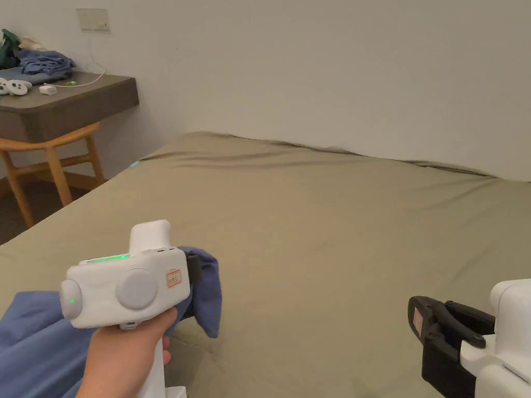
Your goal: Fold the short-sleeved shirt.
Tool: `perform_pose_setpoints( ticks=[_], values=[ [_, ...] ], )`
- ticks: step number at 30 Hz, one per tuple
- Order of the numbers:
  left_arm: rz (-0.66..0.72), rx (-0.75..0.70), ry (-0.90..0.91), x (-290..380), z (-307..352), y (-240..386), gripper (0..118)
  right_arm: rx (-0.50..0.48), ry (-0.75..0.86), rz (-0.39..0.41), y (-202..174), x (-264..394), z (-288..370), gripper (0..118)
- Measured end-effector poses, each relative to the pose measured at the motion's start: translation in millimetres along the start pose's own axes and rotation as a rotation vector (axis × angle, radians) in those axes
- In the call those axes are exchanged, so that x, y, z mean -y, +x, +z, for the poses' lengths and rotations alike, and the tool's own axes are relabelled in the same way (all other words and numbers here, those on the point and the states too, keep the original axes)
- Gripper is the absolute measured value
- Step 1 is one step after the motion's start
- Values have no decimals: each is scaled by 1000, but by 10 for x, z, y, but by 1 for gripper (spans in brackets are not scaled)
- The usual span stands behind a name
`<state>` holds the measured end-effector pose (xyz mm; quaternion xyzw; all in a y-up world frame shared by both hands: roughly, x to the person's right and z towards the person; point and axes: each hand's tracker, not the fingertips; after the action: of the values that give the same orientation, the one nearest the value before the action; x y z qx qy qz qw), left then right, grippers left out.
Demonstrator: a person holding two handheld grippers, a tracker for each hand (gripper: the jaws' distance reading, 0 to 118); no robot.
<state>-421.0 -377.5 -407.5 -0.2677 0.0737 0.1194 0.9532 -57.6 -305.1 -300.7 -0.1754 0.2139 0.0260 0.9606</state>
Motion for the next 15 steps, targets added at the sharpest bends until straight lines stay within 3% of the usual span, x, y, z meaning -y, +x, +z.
perform_pose_setpoints(
  ticks=[4,9,15],
  values=[
    [-100,238,-69,129,-147,1372,4,196,58,-28,769,-110,700,3],
    [-307,452,-205,848,-116,3158,4,537,92,-28,1722,-123,1831,3],
    [-509,757,-391,1977,399,4709,4,756,98,-72,2261,153,3039,3]
  ],
)
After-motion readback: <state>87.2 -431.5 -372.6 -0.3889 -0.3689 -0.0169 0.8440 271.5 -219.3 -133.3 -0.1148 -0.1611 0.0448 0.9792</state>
